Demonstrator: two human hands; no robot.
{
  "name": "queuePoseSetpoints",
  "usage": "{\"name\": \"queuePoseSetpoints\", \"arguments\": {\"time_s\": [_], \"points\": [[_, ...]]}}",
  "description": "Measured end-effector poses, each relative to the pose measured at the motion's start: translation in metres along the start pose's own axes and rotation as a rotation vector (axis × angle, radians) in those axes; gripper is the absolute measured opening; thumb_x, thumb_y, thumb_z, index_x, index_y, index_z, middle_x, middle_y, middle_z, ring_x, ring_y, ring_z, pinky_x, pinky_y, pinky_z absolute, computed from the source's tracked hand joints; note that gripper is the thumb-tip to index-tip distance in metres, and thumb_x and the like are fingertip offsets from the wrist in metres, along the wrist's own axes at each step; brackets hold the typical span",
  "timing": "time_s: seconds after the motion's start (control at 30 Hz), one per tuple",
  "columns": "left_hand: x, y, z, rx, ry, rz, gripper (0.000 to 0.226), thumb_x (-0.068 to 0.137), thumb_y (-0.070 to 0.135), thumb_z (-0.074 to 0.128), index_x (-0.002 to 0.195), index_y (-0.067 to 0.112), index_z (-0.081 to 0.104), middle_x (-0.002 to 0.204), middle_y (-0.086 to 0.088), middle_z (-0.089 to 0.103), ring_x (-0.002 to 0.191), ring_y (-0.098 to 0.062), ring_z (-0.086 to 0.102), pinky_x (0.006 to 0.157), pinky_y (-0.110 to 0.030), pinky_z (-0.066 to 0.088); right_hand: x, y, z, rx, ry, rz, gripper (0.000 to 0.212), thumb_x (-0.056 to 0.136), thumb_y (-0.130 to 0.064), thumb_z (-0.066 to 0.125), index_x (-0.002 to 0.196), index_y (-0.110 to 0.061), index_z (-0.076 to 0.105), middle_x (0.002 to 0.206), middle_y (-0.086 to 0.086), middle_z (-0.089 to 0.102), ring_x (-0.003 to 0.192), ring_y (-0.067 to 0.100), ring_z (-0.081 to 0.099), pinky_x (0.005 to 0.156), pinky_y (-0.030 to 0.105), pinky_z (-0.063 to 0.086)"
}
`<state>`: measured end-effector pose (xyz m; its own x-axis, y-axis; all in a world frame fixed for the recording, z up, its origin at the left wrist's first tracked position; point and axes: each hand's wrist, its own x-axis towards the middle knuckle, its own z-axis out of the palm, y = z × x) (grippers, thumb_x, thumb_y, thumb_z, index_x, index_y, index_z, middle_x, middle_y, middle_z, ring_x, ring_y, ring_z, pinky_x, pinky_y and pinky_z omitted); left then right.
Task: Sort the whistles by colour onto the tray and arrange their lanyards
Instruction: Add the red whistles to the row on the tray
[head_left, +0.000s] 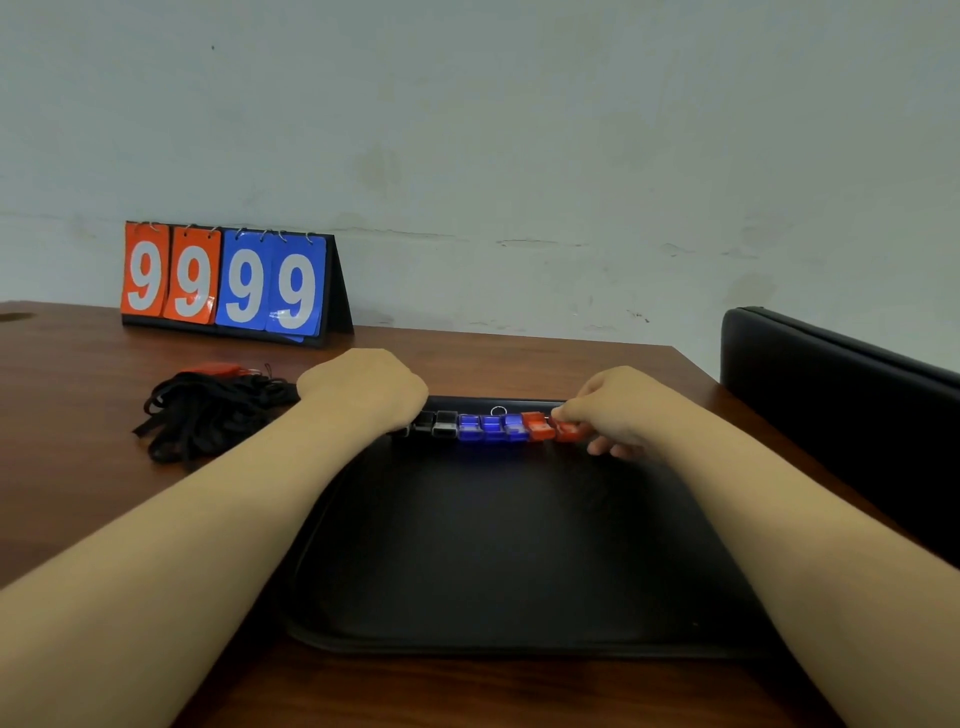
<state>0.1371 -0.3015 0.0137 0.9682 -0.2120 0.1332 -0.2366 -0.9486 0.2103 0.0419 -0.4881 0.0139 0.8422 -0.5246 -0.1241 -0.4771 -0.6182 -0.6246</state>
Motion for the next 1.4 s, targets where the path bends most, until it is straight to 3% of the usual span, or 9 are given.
{"name": "queuePoseSetpoints", "arguments": {"time_s": [0.3,0.53,0.7,0.83,0.93,1.07,1.2,1.3,1.4], "points": [[0.001,0.0,0.0,-0.029,-0.029,0.003,0.016,0.085,0.022,0.045,0.078,0.011,0.054,0.083,-0.006,0.058,0.08,-0.023,0.057,0.076,-0.034,0.045,0.003,-0.006,0.002,0.137,-0.032,0.133,0.025,0.096,-0.021,0.047,0.113,-0.006,0.059,0.082,0.005,0.062,0.055,0.012,0.052,0.047,0.019,0.04],[0.005,0.0,0.002,-0.05,-0.048,0.031,0.015,0.085,0.02,0.046,0.074,0.011,0.052,0.081,-0.007,0.056,0.078,-0.023,0.055,0.074,-0.035,0.044,0.002,-0.004,0.003,0.071,-0.017,0.052,0.025,0.093,-0.019,0.054,0.113,-0.007,0.06,0.105,0.012,0.068,0.065,0.015,0.057,0.048,0.02,0.04],[0.006,0.0,0.004,-0.055,-0.054,0.034,0.017,0.086,0.022,0.045,0.076,0.011,0.053,0.081,-0.007,0.056,0.077,-0.022,0.055,0.073,-0.034,0.045,0.002,-0.004,0.004,0.045,0.001,0.017,0.022,0.091,-0.022,0.054,0.105,-0.007,0.062,0.1,0.013,0.07,0.064,0.017,0.057,0.049,0.022,0.04],[0.007,-0.004,0.002,-0.134,-0.006,0.045,0.019,0.086,0.023,0.044,0.075,0.011,0.053,0.078,-0.006,0.055,0.072,-0.022,0.054,0.069,-0.033,0.043,-0.001,-0.005,0.002,-0.216,0.166,-0.121,0.021,0.088,-0.029,0.055,0.08,-0.01,0.059,0.076,0.006,0.06,0.065,0.017,0.053,0.054,0.026,0.04],[0.008,-0.015,0.002,-0.242,0.061,0.027,0.016,0.087,0.02,0.044,0.076,0.009,0.05,0.078,-0.006,0.054,0.069,-0.021,0.052,0.064,-0.033,0.041,-0.013,-0.014,-0.001,-0.288,0.29,-0.256,0.019,0.089,-0.029,0.054,0.094,-0.012,0.061,0.09,0.006,0.063,0.079,0.018,0.058,0.065,0.03,0.046],[0.02,-0.047,-0.024,-0.202,0.256,0.008,0.01,0.092,0.015,0.044,0.099,0.008,0.049,0.091,-0.008,0.051,0.08,-0.024,0.05,0.069,-0.036,0.041,-0.029,-0.046,0.0,-0.529,0.107,-0.478,0.015,0.091,-0.03,0.056,0.098,-0.017,0.059,0.101,0.003,0.061,0.093,0.02,0.057,0.077,0.031,0.045],[0.039,-0.112,-0.036,0.008,0.474,-0.028,0.03,0.093,0.013,0.048,0.122,0.006,0.044,0.113,-0.015,0.055,0.097,-0.031,0.053,0.075,-0.04,0.041,-0.031,-0.099,0.027,-0.679,0.041,-0.661,0.014,0.091,-0.03,0.054,0.092,-0.016,0.057,0.097,0.006,0.06,0.09,0.024,0.055,0.075,0.031,0.044],[0.062,-0.163,-0.009,0.04,0.295,-0.033,0.052,0.096,0.029,0.049,0.143,0.017,0.03,0.143,-0.012,0.04,0.127,-0.032,0.042,0.1,-0.05,0.036,-0.03,-0.133,0.061,-0.651,0.047,-0.769,0.02,0.092,-0.025,0.051,0.099,-0.009,0.06,0.104,0.009,0.061,0.094,0.025,0.056,0.076,0.031,0.044],[0.076,-0.18,0.004,-0.133,0.053,-0.039,0.045,0.096,0.035,0.048,0.138,0.02,0.041,0.14,-0.008,0.046,0.123,-0.028,0.047,0.103,-0.047,0.04,-0.025,-0.155,0.095,-0.596,0.04,-0.802,0.022,0.092,-0.02,0.049,0.106,-0.008,0.061,0.109,0.008,0.061,0.097,0.026,0.057,0.078,0.032,0.045]]}}
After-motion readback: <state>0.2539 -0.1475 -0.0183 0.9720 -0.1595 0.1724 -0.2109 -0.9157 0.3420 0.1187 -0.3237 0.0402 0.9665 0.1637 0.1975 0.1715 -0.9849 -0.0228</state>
